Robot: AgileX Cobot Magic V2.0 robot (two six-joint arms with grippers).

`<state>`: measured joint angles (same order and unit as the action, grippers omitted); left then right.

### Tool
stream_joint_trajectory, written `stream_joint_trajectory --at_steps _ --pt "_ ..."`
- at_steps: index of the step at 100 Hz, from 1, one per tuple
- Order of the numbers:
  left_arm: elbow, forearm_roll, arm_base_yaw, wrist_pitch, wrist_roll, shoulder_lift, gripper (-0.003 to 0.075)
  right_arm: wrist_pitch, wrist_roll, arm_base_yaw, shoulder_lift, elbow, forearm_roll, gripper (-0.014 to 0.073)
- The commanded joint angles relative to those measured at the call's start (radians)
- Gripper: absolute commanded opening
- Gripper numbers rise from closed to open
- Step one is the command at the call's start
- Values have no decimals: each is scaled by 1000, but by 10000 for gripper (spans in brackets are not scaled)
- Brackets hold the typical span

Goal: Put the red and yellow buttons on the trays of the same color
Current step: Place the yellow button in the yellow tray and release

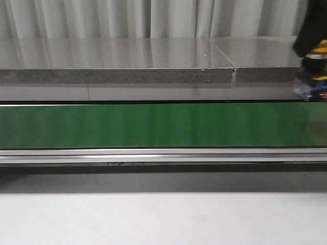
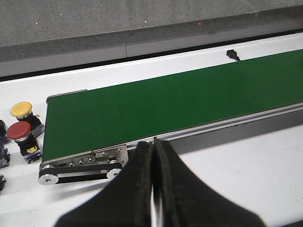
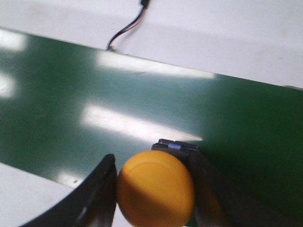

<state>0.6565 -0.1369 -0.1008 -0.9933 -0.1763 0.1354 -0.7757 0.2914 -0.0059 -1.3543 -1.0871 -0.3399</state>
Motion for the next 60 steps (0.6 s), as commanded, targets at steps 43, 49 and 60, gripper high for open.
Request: stream_joint_trajectory --at_steps 43,49,60 --pt "22 -21 -7 68 10 16 -21 169 -115 -485 90 62 -19 183" --pt "22 -21 -7 68 10 16 -21 193 -143 -524 90 76 -19 183" --pt "22 -21 -7 68 10 16 -21 229 -198 -585 77 92 -19 183"
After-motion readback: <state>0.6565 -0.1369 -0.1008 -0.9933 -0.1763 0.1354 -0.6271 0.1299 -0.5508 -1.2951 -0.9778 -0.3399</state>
